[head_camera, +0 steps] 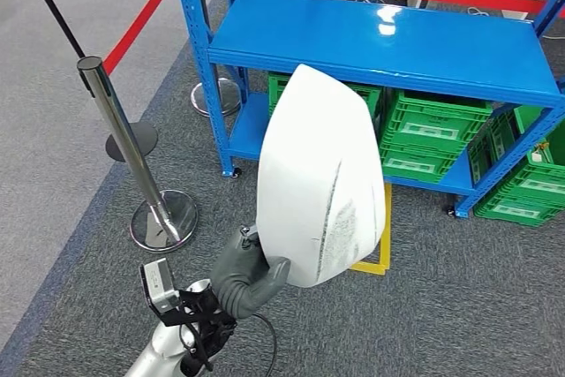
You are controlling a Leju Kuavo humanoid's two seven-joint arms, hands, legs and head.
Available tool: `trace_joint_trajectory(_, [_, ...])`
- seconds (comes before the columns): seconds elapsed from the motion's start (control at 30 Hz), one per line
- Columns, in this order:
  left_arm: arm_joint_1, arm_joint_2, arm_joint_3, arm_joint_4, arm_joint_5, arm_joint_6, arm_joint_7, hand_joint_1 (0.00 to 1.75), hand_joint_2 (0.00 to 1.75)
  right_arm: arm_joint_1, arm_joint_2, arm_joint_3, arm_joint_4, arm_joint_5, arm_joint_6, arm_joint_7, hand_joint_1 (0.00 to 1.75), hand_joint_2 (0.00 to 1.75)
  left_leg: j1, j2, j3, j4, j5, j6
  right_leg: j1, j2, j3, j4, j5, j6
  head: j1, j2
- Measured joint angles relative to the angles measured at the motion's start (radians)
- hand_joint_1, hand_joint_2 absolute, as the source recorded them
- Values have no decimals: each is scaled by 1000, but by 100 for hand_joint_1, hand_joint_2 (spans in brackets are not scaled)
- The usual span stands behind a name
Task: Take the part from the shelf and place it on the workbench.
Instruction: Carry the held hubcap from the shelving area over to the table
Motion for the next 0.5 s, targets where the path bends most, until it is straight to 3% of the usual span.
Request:
trace_joint_trajectory(0.03, [0, 0, 0, 0, 0, -2, 0, 175, 175, 1, 0, 0, 0, 1, 1, 1, 0, 175, -1, 1, -1, 0, 0, 1, 0, 0, -23, 49, -13, 2, 0, 0])
trace_joint_trajectory(0.07, [0, 0, 0, 0, -1, -4, 1, 175, 175, 1, 0, 0, 0, 2, 2, 2, 0, 175, -2, 1, -1, 0, 1, 1, 0, 0, -30, 62, -6, 3, 0, 0])
trace_joint_trajectory(0.1, [0, 0, 0, 0, -1, -5, 1, 175, 175, 2, 0, 1, 0, 3, 3, 2, 0, 175, -3, 1, 0, 1, 1, 1, 0, 0, -16, 33, 20, 3, 0, 0])
trace_joint_trajectory(0.17, [-2, 0, -1, 0, -6, -6, 1, 175, 175, 0, -1, 1, 0, 4, 5, 3, 0, 175, -4, 0, 0, 4, -1, -2, 0, -1, 51, -102, 86, 1, 0, 0])
trace_joint_trajectory(0.2, [-3, 0, -2, 0, -10, -6, 1, 175, 175, -2, -1, 1, 0, 5, 7, 3, 0, 175, -6, 0, -2, 8, -3, -5, 0, 0, 84, -165, 106, -3, 0, 0])
trace_joint_trajectory(0.27, [-5, 0, -4, 0, -19, -6, 2, 175, 175, -3, -1, 2, 0, 6, 9, 4, 0, 175, -10, 0, -8, 16, -1, -13, 2, 2, 112, -218, 115, -12, -1, 0])
trace_joint_trajectory(0.33, [-7, 1, -6, 2, -22, -4, 8, 175, 175, -1, -1, 2, 0, 6, 9, 7, 0, 175, -10, 0, -11, 20, 1, -21, 2, 2, 112, -219, 121, -22, -1, 0])
trace_joint_trajectory(0.4, [-9, 2, -6, 4, -24, -1, 13, 175, 175, 0, -1, 2, 0, 5, 9, 10, 0, 175, -7, -3, -22, 50, -29, -32, -2, 0, 110, -222, 128, -33, -4, 0])
trace_joint_trajectory(0.5, [-11, 4, -7, 9, -27, 2, 15, 175, 175, -2, -1, 3, 0, 4, 9, 12, 0, 175, 3, -4, -78, 211, -135, -51, -4, -2, 99, -222, 137, -45, -10, 0])
